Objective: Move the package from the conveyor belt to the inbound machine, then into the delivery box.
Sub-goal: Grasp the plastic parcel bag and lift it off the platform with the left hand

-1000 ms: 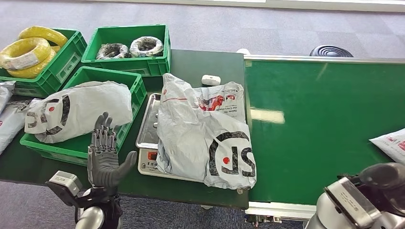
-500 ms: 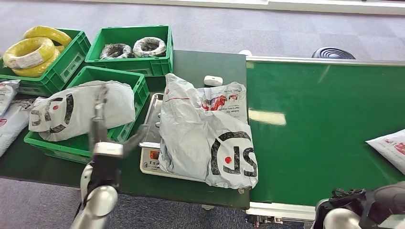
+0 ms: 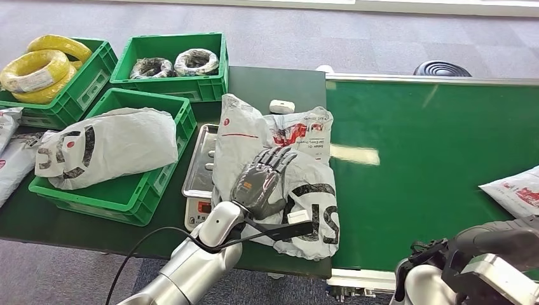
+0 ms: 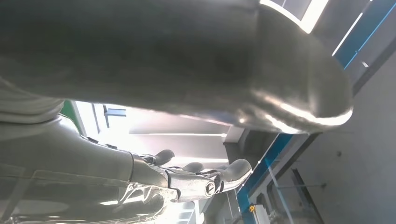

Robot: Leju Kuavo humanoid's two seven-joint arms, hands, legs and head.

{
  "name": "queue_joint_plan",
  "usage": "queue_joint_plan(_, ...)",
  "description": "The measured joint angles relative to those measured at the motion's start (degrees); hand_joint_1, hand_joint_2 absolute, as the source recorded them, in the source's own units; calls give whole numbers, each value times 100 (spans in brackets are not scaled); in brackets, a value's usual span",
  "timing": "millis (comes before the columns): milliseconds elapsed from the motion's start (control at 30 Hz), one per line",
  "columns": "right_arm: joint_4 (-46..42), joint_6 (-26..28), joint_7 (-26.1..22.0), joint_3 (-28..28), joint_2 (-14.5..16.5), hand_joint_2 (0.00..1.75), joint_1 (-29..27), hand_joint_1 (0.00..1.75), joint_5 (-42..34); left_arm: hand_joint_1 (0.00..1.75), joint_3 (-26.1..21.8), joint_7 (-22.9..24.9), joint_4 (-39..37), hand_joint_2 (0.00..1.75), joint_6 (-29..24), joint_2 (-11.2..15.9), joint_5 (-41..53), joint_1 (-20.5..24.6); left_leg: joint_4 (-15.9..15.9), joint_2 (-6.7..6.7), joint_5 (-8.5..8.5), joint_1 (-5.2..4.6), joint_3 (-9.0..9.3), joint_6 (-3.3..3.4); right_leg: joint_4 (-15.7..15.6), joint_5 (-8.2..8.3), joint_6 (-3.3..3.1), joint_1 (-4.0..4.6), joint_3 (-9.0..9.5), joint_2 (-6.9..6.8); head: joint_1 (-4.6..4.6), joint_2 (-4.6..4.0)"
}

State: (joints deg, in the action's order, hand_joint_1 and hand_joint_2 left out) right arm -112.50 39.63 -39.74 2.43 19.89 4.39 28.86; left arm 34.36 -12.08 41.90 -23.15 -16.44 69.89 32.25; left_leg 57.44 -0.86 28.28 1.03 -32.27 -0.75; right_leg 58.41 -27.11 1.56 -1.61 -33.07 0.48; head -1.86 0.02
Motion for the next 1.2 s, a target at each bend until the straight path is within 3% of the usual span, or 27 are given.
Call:
queue_joint_plan(233,150,0,0,0,0,0,42,0,-1,0,83,53,-707,175,-41,-90,4,289,0,-2,0,-1,10,0,-1,-1,1,-1,19,-2,2,0)
queue_joint_plan(367,220,0,1,-1,0,0,88,0,-1,164,94,52,-915,175,0,-110,-13,387,0,-2,0,-2,26,1,-1,-1,1,-1,35,-2,2,0)
queue_joint_plan(400,246,0,0,-2,0,0,109,0,-1,170,95,43,-972,175,29,-113,-25,407,0,-2,0,-2,29,1,-2,-1,1,-1,38,-2,2,0)
queue_joint_plan(1000,630,0,-1,-44,0,0,307,0,-33,164,-105,-517,-1363,175,201,-113,-772,585,-2,-1,-4,-1,40,0,0,0,0,-1,45,-1,2,0)
queue_joint_plan(1100,665,0,-1,-41,0,0,311,0,-55,164,-383,-1008,-1177,175,-91,-84,-1588,569,-2,0,-5,-1,35,-1,1,2,-1,0,38,0,1,0)
queue_joint_plan(1200,681,0,0,-21,0,0,312,0,-79,165,-962,-1654,-504,175,-653,-30,-2987,507,-1,8,-9,1,23,-1,3,5,-3,1,22,6,1,0)
